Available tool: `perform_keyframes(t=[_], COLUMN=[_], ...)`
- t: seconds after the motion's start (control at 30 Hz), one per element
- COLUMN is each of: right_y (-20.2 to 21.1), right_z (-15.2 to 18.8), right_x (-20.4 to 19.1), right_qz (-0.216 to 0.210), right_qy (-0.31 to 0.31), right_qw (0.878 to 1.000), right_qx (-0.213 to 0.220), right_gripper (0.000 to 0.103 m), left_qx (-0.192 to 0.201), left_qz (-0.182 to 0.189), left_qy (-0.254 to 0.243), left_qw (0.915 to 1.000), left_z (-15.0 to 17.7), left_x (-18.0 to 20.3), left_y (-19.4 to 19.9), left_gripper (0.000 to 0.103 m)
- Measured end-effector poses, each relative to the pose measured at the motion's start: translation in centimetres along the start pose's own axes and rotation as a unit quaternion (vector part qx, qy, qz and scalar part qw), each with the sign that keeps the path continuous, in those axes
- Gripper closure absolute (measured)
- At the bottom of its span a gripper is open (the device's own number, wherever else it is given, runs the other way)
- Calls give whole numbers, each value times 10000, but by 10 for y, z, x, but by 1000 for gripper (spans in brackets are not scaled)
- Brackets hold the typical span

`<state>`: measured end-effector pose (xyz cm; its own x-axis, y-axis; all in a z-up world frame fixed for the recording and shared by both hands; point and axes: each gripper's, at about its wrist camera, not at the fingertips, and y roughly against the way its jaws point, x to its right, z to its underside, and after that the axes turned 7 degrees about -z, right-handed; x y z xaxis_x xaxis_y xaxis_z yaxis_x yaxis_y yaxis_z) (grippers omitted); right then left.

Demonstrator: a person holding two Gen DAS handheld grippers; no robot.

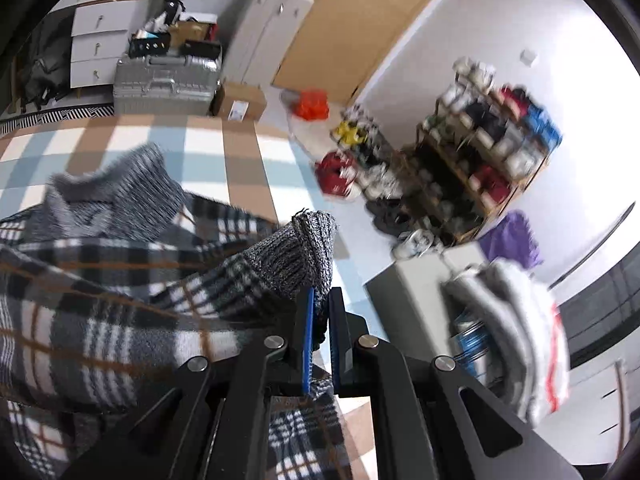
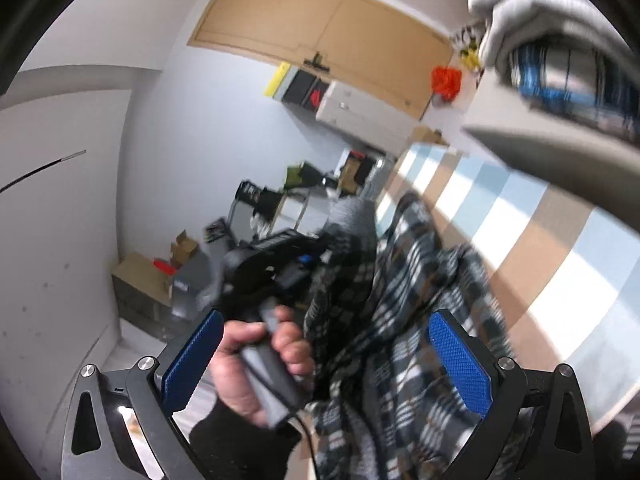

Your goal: Fold large clothes

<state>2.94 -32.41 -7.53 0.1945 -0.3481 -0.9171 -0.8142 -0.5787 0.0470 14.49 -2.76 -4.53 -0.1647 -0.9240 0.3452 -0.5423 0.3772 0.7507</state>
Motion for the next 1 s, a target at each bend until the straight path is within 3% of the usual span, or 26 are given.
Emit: perform_keyframes(t=[0.07,0.13,0.23,0.3,0.37,0.4,0.43,0.5,0.53,0.63,0.73,0.83,0.9,1.0], right_y=[3,3,0,0,1,1,0,-2,-3,-12,-24,-44,-65,-111], right_z=[-5,-9,-11,-10,-8,-7,-6,-4,-3,3,10,17,17,11], right_x=[6,15,21,16,11,9,7,5,4,1,-6,-14,-22,-54], right_qz=[44,-40,-181,-176,-199,-203,-227,-235,-199,-88,78,450,776,1182], right_qy=[-56,-302,-521,-409,-278,-230,-200,-161,-132,2,239,615,816,1618], right_qw=[9999,9995,9985,9990,9994,9995,9995,9996,9997,9995,9981,9926,9851,9590], right_qx=[78,55,-12,-27,-43,-51,-55,-90,-113,-312,-557,-940,-1299,-2003], right_gripper=[0,0,0,0,0,0,0,0,0,0,0,0,0,0], left_qx=[-217,-854,-1629,-1637,-1598,-1564,-1561,-1483,-1410,-870,-587,-356,-444,-651], left_qz=[48,165,520,668,854,1067,1214,1369,1333,598,-81,-376,-539,-429], left_qy=[-116,-90,-32,-228,-473,-527,-559,-687,-755,-806,-253,436,755,1134], left_qw=[9997,9962,9853,9840,9823,9805,9787,9770,9781,9911,9979,9977,9947,9905], left_z=[0,7,22,31,38,40,40,42,41,34,27,30,34,47], left_x=[11,20,15,12,6,0,-6,-25,-33,-80,-141,-191,-210,-230], left_y=[-9,-31,-43,-29,-4,12,24,62,71,108,129,131,124,113], left_gripper=[101,98,86,83,63,44,32,30,30,30,30,30,30,30])
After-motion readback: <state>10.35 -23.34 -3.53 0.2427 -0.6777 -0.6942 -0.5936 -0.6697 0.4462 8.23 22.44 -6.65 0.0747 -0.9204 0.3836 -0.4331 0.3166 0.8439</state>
